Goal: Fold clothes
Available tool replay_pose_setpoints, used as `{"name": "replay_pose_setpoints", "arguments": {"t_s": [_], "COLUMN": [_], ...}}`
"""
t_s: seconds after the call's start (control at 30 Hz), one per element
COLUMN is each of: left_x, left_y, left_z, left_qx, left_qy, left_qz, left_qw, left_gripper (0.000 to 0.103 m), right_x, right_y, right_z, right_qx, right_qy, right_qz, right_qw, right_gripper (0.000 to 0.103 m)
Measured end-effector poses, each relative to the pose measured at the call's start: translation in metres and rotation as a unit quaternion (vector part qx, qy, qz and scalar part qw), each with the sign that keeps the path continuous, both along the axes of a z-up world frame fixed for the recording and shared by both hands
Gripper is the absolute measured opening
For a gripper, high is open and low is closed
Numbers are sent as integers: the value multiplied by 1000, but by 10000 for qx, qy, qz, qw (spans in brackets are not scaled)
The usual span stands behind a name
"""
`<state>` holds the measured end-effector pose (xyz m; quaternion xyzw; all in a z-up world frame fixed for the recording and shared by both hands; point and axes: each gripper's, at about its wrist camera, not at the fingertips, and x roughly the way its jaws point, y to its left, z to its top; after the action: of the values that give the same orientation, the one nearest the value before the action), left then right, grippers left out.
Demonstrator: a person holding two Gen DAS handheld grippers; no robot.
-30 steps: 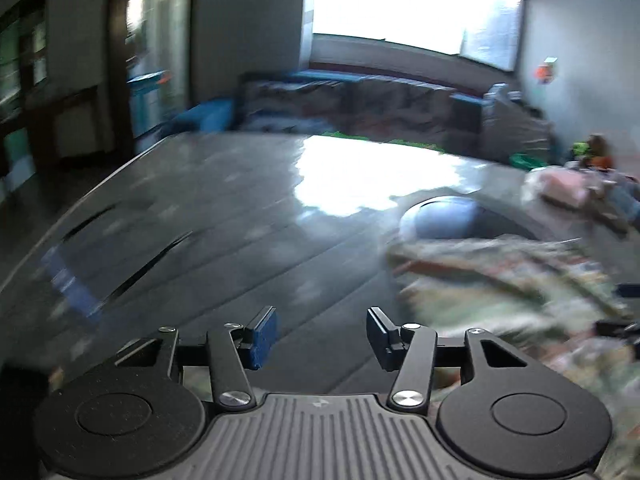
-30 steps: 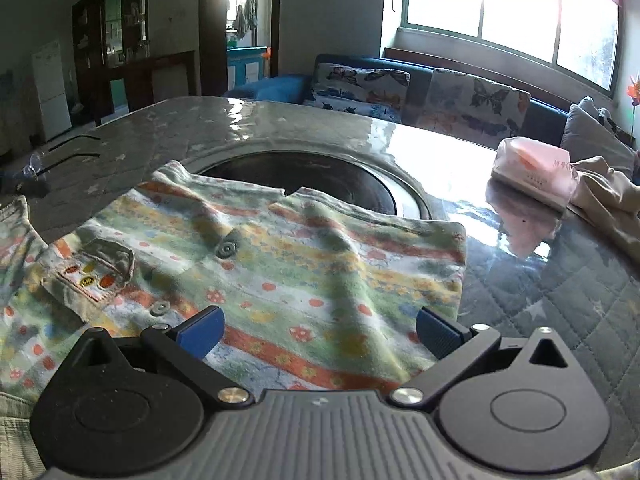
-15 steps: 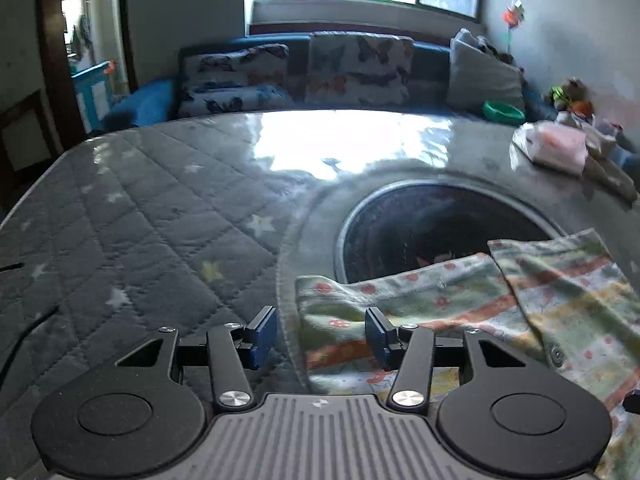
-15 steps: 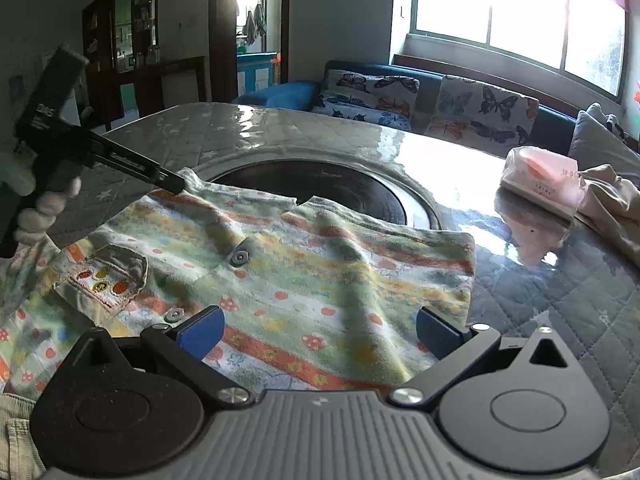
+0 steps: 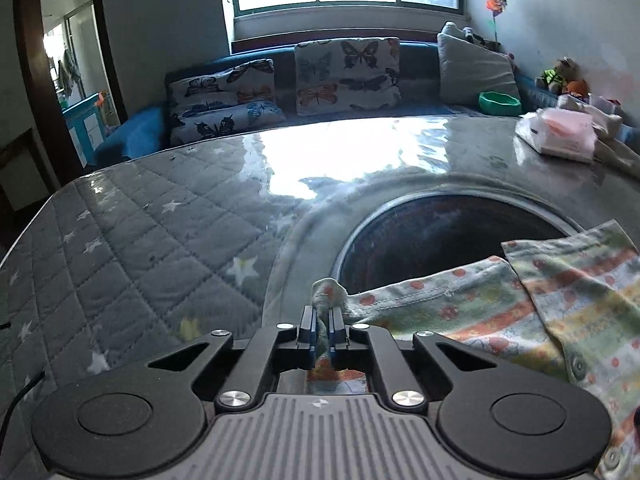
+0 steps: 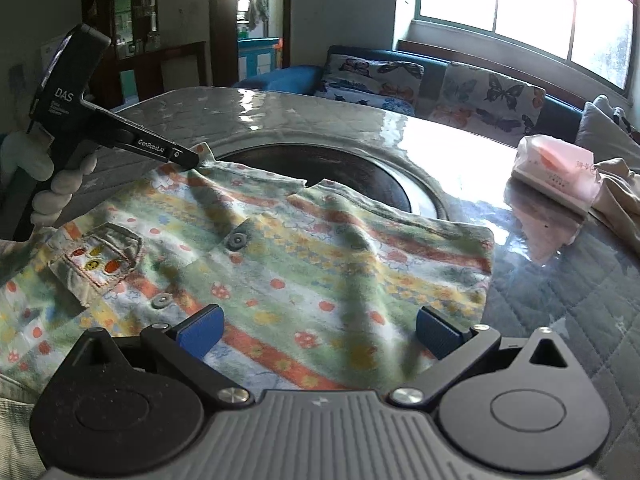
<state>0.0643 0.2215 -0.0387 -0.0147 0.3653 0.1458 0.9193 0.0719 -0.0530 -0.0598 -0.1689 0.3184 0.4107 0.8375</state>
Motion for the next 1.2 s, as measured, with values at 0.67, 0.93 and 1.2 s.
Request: {"name": "replay_pose_setpoints", "arguments": {"t_s": [0.67,0.93,1.2], "left_x": [-101,-126,-130], "left_y": [-61,-81,-77], "left_z": [21,7,4], "left_qx": [-768,-936,-1084], "left_qy": [-207,-162,-241], "left_qz": [-1206,-1299,-1306], "left_qw": [9895,9870,9852], "left_gripper": [37,40,44], "right_x": [31,42,79], "right_y": [73,126,132], "right_z": [34,8,0], "right_qx": [-152,-592,-612], "right_qy": [-297,-411,-380], "right_qz": [633,1027,571], "right_qw": [9974,9921,9958], "right_gripper": [103,103,103]}}
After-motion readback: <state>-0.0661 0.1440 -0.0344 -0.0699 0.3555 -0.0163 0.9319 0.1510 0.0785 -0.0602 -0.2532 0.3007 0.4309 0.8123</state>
